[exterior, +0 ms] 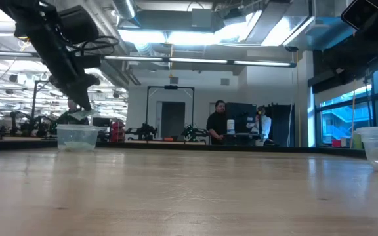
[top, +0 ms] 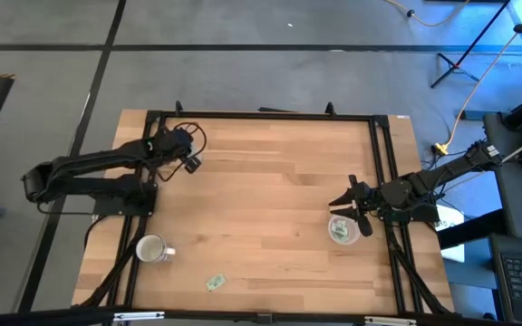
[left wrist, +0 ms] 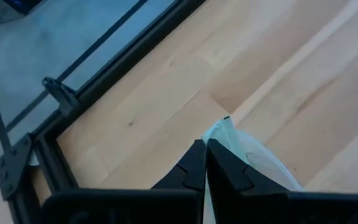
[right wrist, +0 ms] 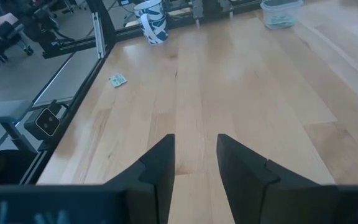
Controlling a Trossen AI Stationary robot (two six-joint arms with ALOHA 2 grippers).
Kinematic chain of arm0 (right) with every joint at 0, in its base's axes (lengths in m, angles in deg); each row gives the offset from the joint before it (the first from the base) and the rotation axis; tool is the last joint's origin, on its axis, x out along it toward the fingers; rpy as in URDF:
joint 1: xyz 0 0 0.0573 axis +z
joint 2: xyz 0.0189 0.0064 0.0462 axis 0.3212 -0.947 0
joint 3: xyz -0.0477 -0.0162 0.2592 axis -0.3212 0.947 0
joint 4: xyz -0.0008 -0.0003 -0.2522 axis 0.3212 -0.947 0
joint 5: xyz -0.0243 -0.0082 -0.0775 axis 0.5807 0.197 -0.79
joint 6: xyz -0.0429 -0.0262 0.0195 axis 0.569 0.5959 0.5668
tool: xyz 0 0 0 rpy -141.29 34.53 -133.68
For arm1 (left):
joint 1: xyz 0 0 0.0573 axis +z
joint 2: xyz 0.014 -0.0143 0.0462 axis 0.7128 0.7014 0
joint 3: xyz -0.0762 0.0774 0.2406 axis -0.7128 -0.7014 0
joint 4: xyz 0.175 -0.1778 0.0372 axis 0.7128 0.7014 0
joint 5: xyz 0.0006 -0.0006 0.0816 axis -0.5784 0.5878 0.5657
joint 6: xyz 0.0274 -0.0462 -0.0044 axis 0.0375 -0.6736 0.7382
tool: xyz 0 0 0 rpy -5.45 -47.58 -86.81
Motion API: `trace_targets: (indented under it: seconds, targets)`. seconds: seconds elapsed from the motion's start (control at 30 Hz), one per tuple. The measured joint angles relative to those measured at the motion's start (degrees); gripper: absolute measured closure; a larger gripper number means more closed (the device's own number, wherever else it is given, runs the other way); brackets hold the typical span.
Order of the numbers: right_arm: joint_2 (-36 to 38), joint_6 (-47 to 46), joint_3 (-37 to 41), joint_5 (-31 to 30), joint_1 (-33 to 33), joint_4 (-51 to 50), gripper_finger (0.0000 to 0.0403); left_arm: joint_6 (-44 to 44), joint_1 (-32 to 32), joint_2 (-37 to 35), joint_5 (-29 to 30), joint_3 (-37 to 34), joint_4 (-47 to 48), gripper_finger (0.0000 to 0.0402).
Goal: Pick and place Stevia / Truvia into bins
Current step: Put the stevia packet into the square transparent container
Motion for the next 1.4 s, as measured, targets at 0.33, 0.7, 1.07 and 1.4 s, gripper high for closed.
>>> trace_targets:
  seconds: [0.33, 0.7, 1.07, 1.4]
  targets:
    - [0.0, 0.0, 0.0, 0.0, 0.0, 0.0, 0.028, -3.7, 1.7, 3.3, -0.4, -0.4, -0.1, 0.0398]
    - [0.0, 0.0, 0.0, 0.0, 0.0, 0.0, 0.028, -4.5, 1.8, 8.4, -1.7, -0.4, 0.2, 0.039]
    - [0.0, -1.7, 0.0, 0.0, 0.0, 0.0, 0.028, -4.1, 1.8, 8.8, -2.4, -0.4, 1.1, 0.0339]
    - [0.0, -3.0, 0.0, 0.0, 0.0, 0.0, 0.028, 2.3, -1.3, 6.3, -8.0, 6.3, 0.3, 0.0309]
